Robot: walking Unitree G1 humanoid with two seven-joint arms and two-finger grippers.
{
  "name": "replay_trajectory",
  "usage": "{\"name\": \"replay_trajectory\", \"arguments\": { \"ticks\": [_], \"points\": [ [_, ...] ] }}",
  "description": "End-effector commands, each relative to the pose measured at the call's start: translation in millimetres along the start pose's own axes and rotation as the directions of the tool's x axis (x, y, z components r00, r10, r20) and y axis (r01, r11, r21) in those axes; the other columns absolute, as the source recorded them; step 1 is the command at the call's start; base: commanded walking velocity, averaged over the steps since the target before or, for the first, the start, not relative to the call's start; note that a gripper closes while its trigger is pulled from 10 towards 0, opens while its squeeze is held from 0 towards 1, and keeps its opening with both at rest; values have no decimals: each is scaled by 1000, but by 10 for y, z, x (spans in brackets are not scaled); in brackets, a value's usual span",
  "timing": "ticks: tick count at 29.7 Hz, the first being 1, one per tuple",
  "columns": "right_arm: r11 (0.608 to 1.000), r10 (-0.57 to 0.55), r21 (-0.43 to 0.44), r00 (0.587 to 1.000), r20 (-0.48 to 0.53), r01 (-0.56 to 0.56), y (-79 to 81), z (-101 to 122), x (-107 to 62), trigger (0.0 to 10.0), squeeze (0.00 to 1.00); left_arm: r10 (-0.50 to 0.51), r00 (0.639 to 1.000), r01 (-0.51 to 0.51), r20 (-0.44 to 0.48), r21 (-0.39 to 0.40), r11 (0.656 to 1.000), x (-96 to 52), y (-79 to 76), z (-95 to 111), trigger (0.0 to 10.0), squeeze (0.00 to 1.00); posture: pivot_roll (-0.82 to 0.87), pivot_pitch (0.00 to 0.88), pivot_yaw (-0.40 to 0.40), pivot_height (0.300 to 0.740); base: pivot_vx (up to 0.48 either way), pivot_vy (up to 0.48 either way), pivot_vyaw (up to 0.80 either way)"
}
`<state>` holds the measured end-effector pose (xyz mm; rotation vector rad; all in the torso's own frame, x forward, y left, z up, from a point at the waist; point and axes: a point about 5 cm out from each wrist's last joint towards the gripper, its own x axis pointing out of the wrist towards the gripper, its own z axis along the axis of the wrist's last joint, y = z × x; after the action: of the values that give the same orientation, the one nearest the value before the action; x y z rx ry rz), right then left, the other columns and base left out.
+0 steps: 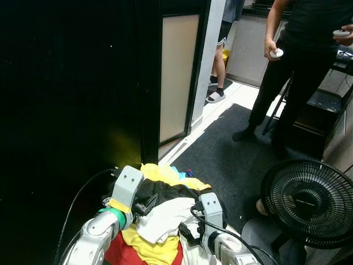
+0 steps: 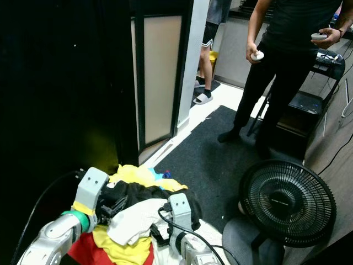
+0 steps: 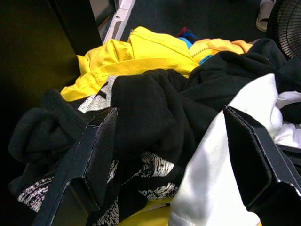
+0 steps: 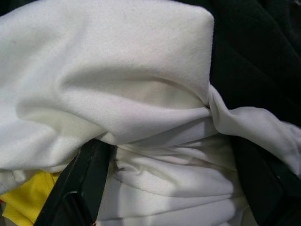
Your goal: Clothes washing
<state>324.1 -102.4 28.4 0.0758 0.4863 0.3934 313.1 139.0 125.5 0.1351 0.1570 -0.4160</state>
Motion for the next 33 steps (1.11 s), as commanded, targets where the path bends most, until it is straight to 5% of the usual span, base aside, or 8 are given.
{"name": "replay_trajectory", "arguments": {
  "ticks": [1,2,14,22,33],
  "points": [
    [997,-46,51,996,-72,49,-61,-186,-46,1490,0,4,1000,-4,-30,0,1000,-31,1,-69,10000,0,56,135,46,740,0,0,0],
    [997,-60,53,996,-61,63,-75,-164,-45,0,0,7,1000,-7,-31,-1,1000,-36,5,-69,10000,0,56,135,46,740,0,0,0],
    [982,-67,188,978,199,29,-177,314,-32,0,0,14,999,-14,-29,-7,1000,-32,-6,-61,10000,0,43,137,54,740,0,0,0],
    [989,-16,141,915,404,-45,-99,762,-41,0,0,19,999,-19,-27,-8,1000,-21,7,-50,10000,0,35,131,59,740,0,0,0],
    [991,30,96,863,505,-91,-19,1032,-73,0,0,27,999,-27,-25,-9,1000,-6,11,-46,10000,0,29,118,55,740,0,0,0]
  ]
}}
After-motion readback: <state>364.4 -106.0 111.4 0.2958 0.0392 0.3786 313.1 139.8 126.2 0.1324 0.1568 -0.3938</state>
